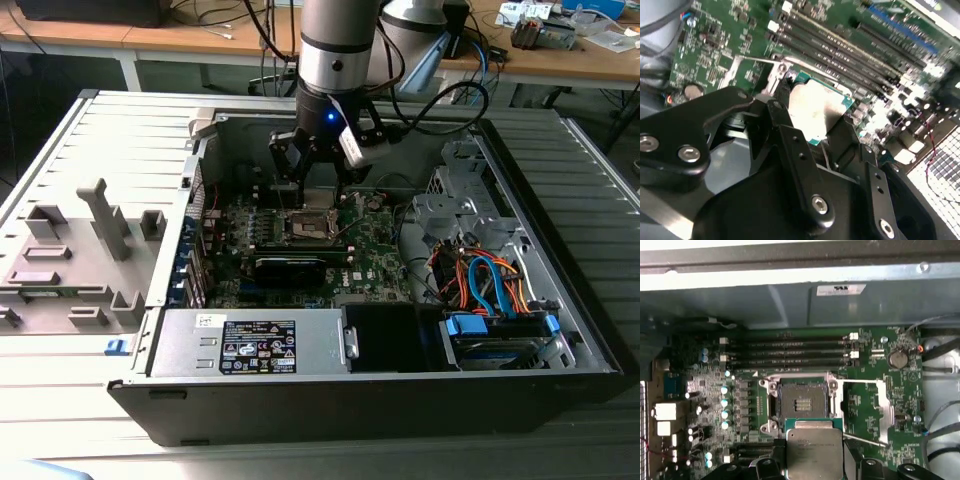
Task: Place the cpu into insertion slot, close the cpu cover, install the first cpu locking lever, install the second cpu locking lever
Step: 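Place the cpu into insertion slot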
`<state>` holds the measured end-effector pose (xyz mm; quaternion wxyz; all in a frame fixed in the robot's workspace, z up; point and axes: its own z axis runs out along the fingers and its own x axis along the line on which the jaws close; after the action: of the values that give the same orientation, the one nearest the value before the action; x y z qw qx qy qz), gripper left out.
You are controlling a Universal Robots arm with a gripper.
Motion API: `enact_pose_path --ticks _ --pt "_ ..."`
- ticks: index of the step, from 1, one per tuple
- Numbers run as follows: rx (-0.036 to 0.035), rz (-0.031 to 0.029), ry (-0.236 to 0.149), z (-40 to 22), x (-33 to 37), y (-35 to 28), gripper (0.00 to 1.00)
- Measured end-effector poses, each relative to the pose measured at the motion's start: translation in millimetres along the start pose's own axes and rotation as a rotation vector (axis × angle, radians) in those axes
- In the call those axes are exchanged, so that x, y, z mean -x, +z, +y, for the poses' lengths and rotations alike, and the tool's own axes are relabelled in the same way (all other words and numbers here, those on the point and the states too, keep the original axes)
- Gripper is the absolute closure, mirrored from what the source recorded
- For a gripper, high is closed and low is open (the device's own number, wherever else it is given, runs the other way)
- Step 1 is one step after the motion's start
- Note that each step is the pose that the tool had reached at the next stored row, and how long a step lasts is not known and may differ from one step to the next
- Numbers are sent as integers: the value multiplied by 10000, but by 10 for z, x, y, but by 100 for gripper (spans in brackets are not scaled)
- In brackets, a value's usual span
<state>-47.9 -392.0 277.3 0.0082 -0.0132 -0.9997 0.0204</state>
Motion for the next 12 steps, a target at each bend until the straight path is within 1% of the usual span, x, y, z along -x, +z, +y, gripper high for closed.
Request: enact_pose_path --ticks 1,4,10,12 --pt "-101 -3 -14 54 -2 -2 45" --pt "-97 -1 -45 86 -2 -2 45" --pt "-93 0 -45 87 -3 -2 45" --pt "-92 3 34 87 -3 -2 45"
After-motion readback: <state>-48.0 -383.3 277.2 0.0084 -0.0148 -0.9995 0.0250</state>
